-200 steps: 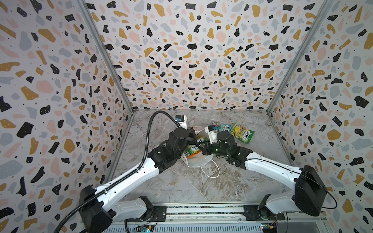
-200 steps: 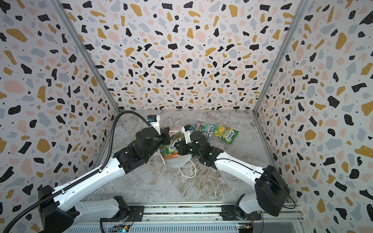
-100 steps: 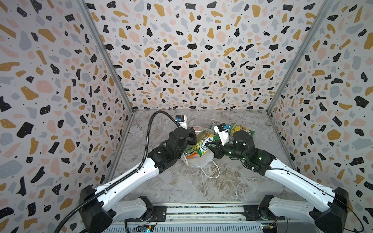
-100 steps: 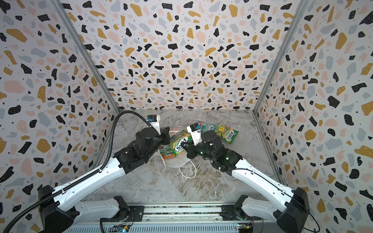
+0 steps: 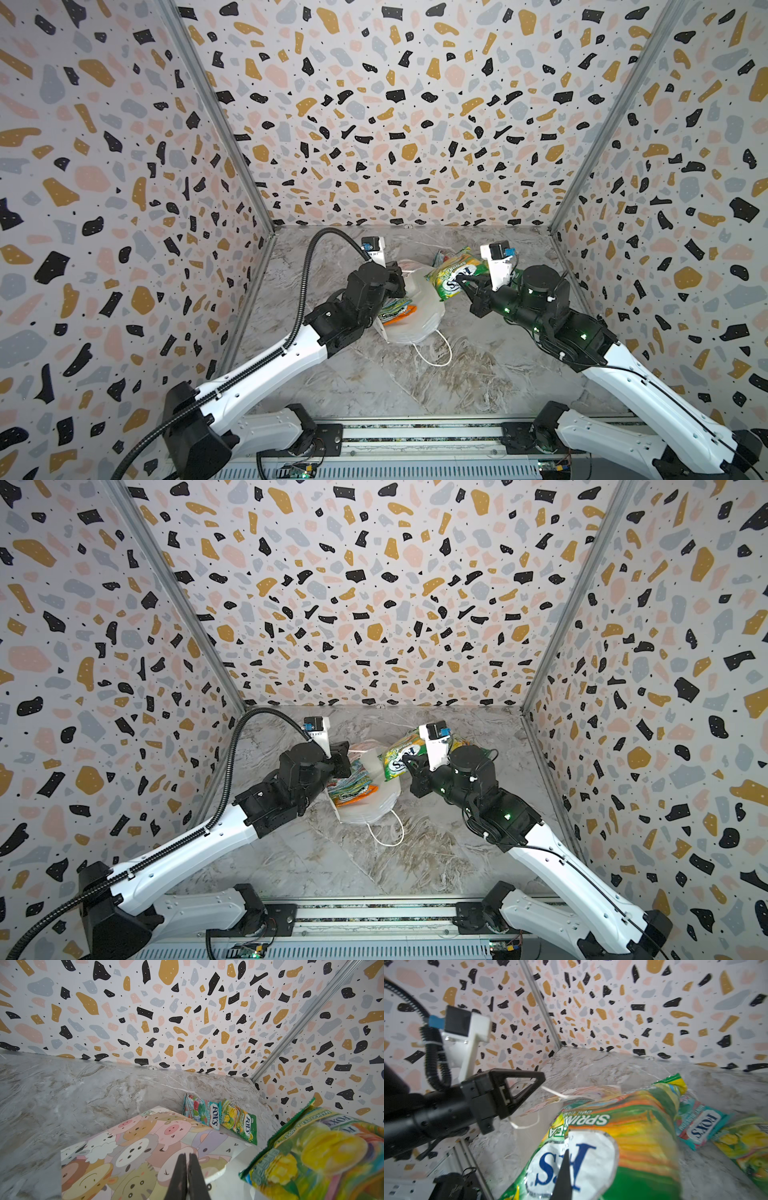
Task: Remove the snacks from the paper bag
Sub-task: 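Grasp the green Spring Tea pack with the right gripper and pull out, then carry the green pack beside the bag and lower it onto the table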
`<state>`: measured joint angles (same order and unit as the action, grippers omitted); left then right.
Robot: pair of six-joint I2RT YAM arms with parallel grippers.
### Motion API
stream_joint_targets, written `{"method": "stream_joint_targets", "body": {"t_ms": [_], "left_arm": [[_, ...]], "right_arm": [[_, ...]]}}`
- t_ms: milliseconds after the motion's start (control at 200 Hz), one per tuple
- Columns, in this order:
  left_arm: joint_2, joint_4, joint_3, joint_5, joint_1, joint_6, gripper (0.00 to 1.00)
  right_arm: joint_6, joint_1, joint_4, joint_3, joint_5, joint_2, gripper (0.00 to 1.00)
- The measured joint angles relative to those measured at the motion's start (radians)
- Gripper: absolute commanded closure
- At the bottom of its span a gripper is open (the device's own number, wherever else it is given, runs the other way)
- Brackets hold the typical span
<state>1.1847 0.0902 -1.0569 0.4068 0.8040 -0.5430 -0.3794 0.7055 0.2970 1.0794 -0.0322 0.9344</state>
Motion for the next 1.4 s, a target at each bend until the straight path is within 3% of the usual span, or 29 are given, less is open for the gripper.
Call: {"method": "stream_joint_targets", "body": {"t_ms": [205, 421, 606, 1086, 1402], "left_arm": [[0.0, 0.002, 0.0, 0.0, 0.0, 0.0, 1.0], [-0.001, 0.005, 0.0, 0.0, 0.002, 0.0, 1.0], [-0.001, 0.007, 0.0, 0.0, 0.002, 0.0, 1.0], [-0.001, 0.013, 0.0, 0.012, 0.002, 0.001, 1.0], [-0.002, 0.014, 0.0, 0.019, 0.002, 0.001, 1.0]], "right_arm": [[0.004, -0.175, 0.049, -0.032, 0.021, -0.018, 1.0], [0.013, -0.317, 0.05, -0.149, -0.04, 0.047, 1.0], [0.029, -0.335, 0.005, -0.229, -0.142, 0.136, 1.0], [0.05, -0.337, -0.319, -0.29, -0.495, 0.414, 1.0], [0.068, -0.337, -0.414, -0.29, -0.571, 0.576, 1.0]]}}
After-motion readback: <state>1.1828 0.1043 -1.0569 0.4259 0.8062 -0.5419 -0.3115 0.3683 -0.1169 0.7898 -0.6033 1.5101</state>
